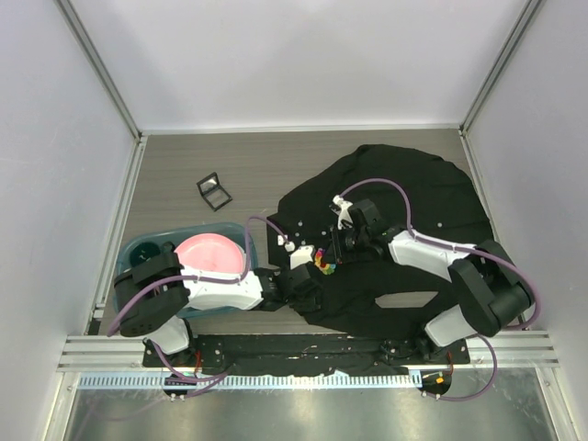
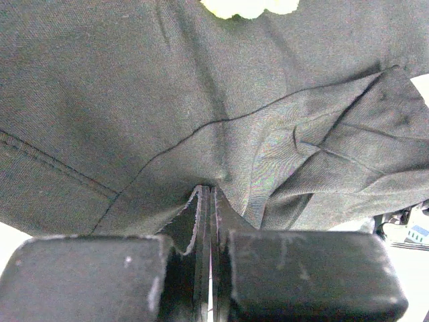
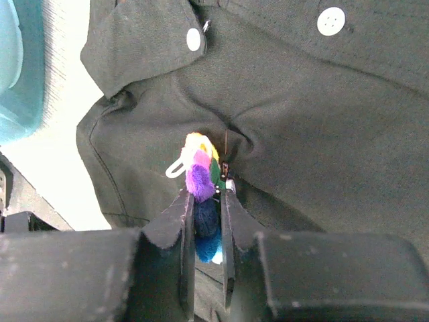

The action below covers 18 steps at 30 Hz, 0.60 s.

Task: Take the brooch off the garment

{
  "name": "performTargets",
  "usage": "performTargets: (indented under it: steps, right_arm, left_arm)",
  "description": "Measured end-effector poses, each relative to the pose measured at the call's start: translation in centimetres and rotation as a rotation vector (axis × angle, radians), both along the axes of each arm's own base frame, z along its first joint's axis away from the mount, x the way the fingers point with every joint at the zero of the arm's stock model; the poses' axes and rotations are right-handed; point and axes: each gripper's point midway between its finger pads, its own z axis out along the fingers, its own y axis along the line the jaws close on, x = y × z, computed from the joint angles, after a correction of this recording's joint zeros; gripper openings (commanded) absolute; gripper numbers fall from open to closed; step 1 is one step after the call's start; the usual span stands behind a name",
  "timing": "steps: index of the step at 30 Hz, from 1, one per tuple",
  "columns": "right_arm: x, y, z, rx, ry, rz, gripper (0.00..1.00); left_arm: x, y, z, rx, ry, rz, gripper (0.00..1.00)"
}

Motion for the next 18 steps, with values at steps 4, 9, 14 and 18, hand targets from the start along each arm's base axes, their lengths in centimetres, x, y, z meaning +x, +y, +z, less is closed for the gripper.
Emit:
performTargets:
  steps: [4, 9, 14, 18]
  right_arm:
    - [0.3, 0.1, 0.1, 0.000, 0.069, 0.015, 0.01]
    - [0.6, -0.5, 0.4, 0.044, 0.146, 0.005, 0.01]
    - [-0.1, -0.6, 0.3, 0.083, 0.217, 0.022, 0.01]
    - [-0.8, -0.5, -0.1, 0.094, 0.261, 0.039, 0.01]
  left_arm:
    - [0.0, 0.0, 0.0, -0.006, 0.001, 0.004, 0.00]
    - [-0.1, 0.0, 0.0, -0.021, 0.005, 0.014, 0.00]
    - [-0.9, 0.3, 0.2, -0.009, 0.009, -0.014, 0.21]
    - [-0.7, 1.6, 2.5, 0.008, -0.031, -0.036, 0.34]
